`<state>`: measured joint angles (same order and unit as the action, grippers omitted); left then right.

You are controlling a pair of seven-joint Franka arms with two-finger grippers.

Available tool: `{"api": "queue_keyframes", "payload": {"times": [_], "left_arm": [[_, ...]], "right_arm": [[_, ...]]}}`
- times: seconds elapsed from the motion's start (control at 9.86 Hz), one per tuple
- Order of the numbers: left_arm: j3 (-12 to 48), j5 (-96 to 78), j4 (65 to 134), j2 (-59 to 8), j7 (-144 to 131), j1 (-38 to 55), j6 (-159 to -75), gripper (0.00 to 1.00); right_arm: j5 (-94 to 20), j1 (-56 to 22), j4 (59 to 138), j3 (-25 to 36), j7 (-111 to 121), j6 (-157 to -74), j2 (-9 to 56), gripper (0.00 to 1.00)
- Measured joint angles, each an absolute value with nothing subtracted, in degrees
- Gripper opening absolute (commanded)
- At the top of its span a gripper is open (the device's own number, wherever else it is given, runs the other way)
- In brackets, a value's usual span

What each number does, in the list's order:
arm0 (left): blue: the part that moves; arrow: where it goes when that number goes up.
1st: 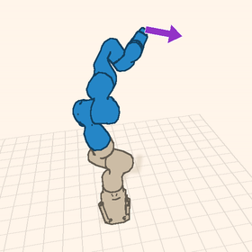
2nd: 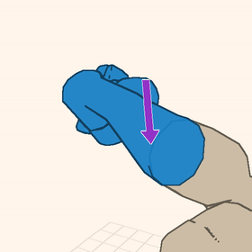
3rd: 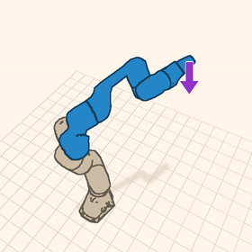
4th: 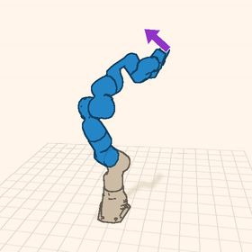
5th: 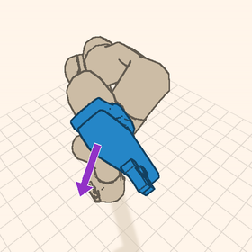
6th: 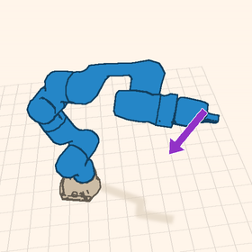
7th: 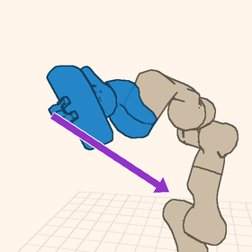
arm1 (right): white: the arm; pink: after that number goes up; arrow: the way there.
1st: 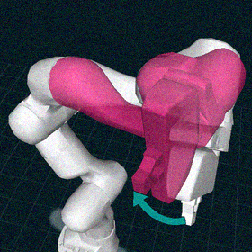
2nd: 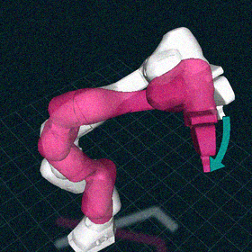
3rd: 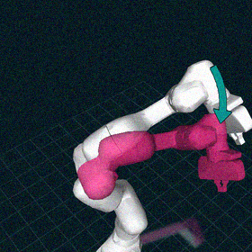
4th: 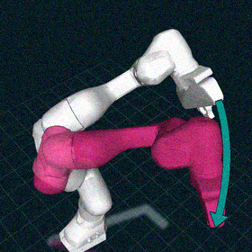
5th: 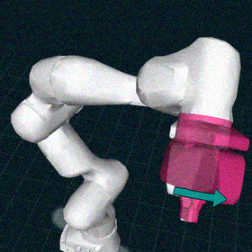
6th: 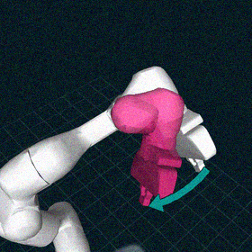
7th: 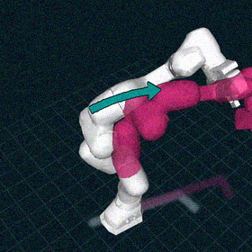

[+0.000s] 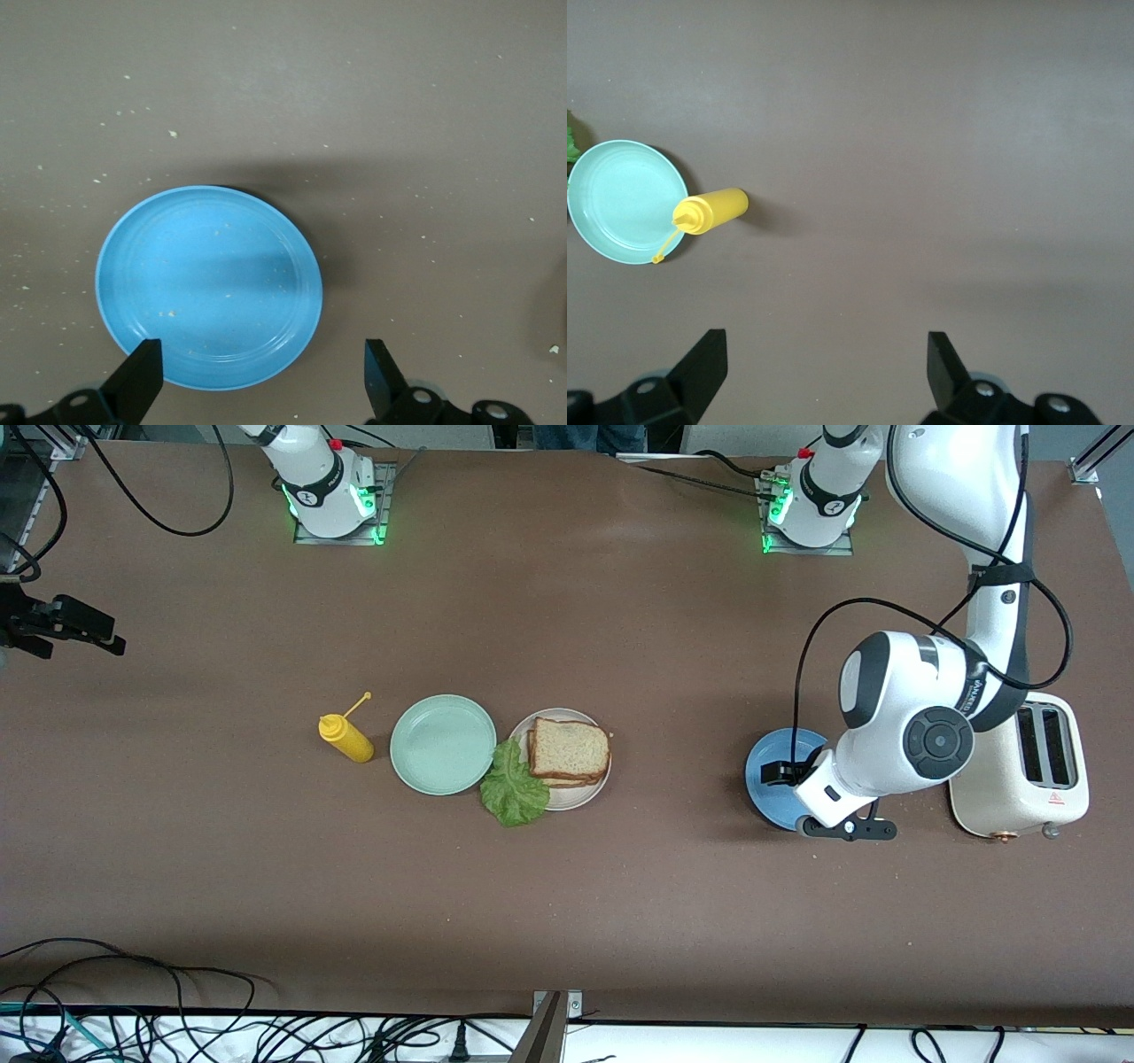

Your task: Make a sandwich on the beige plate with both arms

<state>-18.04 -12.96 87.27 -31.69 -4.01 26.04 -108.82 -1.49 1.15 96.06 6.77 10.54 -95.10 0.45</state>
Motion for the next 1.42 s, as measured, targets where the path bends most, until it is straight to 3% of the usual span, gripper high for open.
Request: {"api": "queue_keyframes", "payload": {"times": [0.61,1.12,1.42], "left_arm": [[-19.2,-12.9,83.6,-29.3,-3.7,21.4,-102.6,1.00],[-20.4,-10.7,80.6,-25.9,-3.1,19.6,-96.4,1.00],[-23.3,-10.6,76.1,-23.2,-3.1,19.0,-85.6,1.00]], "right_arm": [[3.2,1.1,94.1,6.6,10.6,-95.1,1.2,1.00],[1.8,0.6,92.9,4.2,6.0,-90.1,1.0,1.00],[1.7,0.5,92.2,2.4,4.2,-89.5,1.0,1.00]]}}
